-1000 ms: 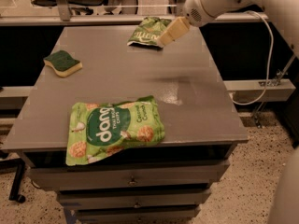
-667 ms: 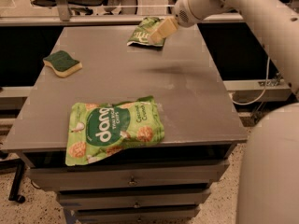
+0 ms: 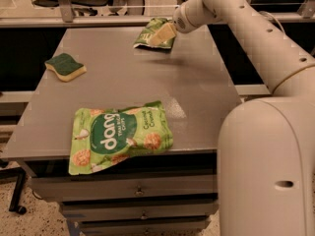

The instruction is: Move green jalapeno chip bag near sponge

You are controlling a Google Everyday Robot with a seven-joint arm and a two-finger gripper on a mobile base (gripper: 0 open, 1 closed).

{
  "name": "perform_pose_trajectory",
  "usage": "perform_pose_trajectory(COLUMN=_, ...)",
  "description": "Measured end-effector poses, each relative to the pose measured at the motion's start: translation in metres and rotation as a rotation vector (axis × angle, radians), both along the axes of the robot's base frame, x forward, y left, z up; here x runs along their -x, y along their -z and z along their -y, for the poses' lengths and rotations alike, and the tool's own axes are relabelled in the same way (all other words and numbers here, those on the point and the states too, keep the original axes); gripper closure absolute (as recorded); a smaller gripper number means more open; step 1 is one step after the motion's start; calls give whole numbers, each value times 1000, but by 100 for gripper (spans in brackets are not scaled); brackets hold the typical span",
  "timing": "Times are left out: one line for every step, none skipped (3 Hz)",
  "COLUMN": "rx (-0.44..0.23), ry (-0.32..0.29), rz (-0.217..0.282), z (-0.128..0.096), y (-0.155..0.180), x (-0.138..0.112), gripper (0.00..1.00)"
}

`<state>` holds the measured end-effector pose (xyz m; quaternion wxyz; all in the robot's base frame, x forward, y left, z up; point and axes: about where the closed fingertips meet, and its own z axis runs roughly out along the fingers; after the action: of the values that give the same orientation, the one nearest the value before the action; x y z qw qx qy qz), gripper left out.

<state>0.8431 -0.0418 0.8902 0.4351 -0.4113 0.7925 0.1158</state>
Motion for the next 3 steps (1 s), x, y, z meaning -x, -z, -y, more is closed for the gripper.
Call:
perform_pose_trajectory(rx=19, ry=19, rz=-11, z=2, y=20, x=-20, gripper=0)
perform_pose_trajectory(rx=18, ry=19, rz=-32, z=-4, y=36, x=-30, gripper=0)
perform_pose_trajectory(rx=17, ry=7, rz=-48, z=-11, y=46, x=-33, gripper=17)
